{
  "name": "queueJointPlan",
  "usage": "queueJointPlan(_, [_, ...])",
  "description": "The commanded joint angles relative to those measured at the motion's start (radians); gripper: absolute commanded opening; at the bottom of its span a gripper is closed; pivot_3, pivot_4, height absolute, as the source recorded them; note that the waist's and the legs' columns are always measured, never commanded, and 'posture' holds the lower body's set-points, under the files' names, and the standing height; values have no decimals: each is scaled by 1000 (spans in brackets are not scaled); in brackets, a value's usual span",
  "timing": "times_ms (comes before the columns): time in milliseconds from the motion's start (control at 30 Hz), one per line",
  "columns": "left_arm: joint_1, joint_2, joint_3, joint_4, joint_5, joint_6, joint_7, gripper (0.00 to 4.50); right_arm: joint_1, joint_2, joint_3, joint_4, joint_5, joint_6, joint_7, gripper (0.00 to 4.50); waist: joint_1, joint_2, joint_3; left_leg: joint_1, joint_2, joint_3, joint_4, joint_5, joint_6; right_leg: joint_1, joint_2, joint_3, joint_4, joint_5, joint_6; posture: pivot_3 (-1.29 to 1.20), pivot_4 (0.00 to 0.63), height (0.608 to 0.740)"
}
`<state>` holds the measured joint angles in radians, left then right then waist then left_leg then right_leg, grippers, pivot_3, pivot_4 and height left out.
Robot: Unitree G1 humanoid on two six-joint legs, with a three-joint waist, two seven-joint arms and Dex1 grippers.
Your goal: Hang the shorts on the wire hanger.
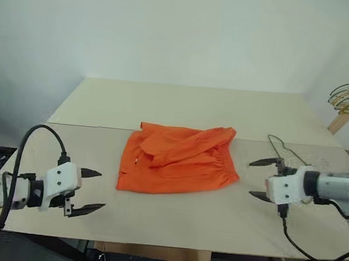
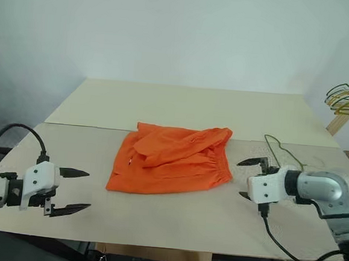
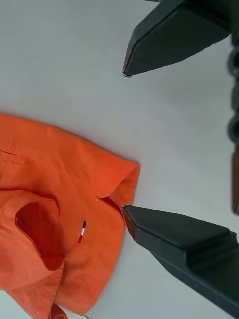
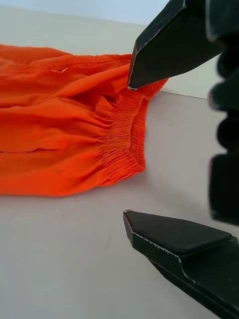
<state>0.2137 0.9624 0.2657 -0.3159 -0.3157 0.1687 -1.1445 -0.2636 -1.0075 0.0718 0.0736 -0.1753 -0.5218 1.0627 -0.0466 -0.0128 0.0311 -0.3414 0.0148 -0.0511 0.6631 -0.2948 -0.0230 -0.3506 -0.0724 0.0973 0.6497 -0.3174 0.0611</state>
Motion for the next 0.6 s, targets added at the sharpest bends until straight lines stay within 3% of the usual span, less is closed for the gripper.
queueJointPlan(33, [-20,-3,6,1,0,-22,7,4467,-90,42,63,119,-106,-97,-85,4500,-5,0,0,-1,0,0,0,0,0,-1,0,0,0,0,0,-49,0,740])
queueJointPlan(367, [-8,-5,15,5,3,-28,12,4467,-266,139,187,381,-250,-224,-251,4500,-28,0,0,-1,0,-1,0,0,0,-1,-1,0,1,0,0,-36,0,740])
queueJointPlan(567, [-3,-10,20,7,-7,-25,14,4467,-328,170,247,479,-284,-265,-273,4500,-37,0,0,0,0,-1,0,0,0,-1,-1,0,2,0,0,-29,0,740])
queueJointPlan(600, [-4,-11,19,10,-7,-27,14,4489,-337,180,255,494,-288,-275,-283,4327,-39,0,0,0,0,-1,0,0,0,-1,-1,0,2,0,0,-29,0,740])
